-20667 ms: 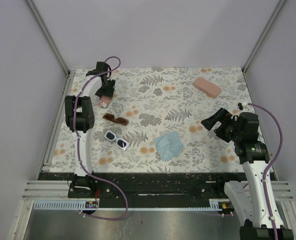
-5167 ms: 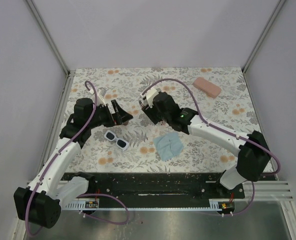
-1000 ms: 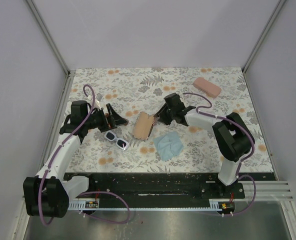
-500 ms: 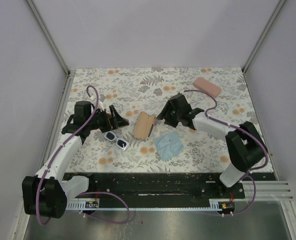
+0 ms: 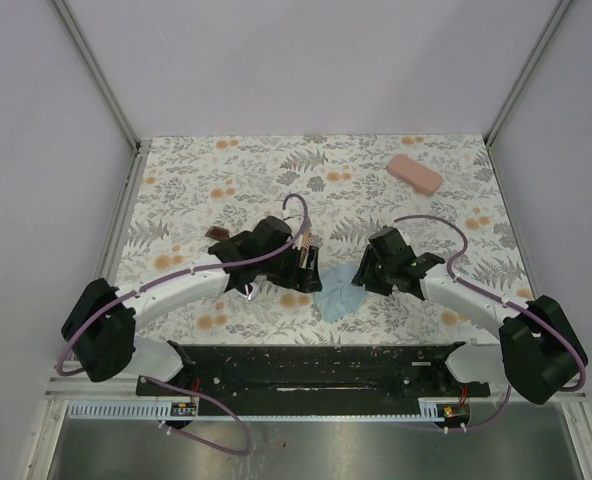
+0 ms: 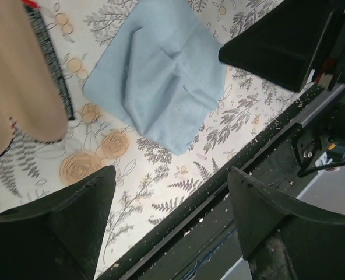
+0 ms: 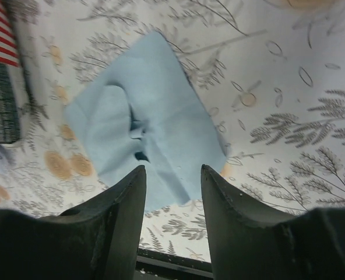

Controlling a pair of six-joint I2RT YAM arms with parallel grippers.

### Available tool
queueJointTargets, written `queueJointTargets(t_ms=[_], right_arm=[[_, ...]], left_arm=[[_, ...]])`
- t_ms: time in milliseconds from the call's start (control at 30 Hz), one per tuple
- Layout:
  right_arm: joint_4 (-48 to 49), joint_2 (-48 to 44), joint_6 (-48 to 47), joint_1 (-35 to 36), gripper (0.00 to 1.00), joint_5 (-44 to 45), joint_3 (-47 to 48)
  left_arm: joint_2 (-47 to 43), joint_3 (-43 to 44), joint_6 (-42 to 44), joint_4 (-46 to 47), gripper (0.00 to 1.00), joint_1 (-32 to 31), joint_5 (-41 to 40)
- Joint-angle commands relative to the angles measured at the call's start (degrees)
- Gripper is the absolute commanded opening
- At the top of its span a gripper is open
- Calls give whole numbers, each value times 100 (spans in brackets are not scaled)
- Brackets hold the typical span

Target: Organize the sunglasses

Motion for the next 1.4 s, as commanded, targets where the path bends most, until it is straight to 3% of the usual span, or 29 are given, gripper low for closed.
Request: queueJointTargets(t_ms=[0, 300, 633, 833, 933, 1067, 1100, 1367], right_arm=[[-163, -127, 248, -41, 52, 40, -267], [-23, 109, 661, -40, 47, 162, -672], [214, 611, 556, -32, 21, 75, -400], [390, 585, 600, -41, 10, -22, -505], [399, 541, 626, -49, 6, 39, -531], [390, 532, 626, -154, 3, 154, -514], [416, 541, 600, -190, 3, 163, -514], [487, 988, 275, -673, 1, 250, 117]], left_arm=[[688, 686, 55, 215, 80, -491, -902], [1972, 1275, 179, 206, 70, -949, -1070], [2711, 1724, 345, 92, 59, -1029, -1140], [3115, 1953, 477, -67, 39, -1037, -965], [3177, 1944, 504, -66, 29, -1037, -877], [3168, 1803, 565, -23, 3, -1029, -894], [3133, 1795, 574, -31, 0, -1020, -886], [2344, 1891, 653, -268, 0, -660, -745]])
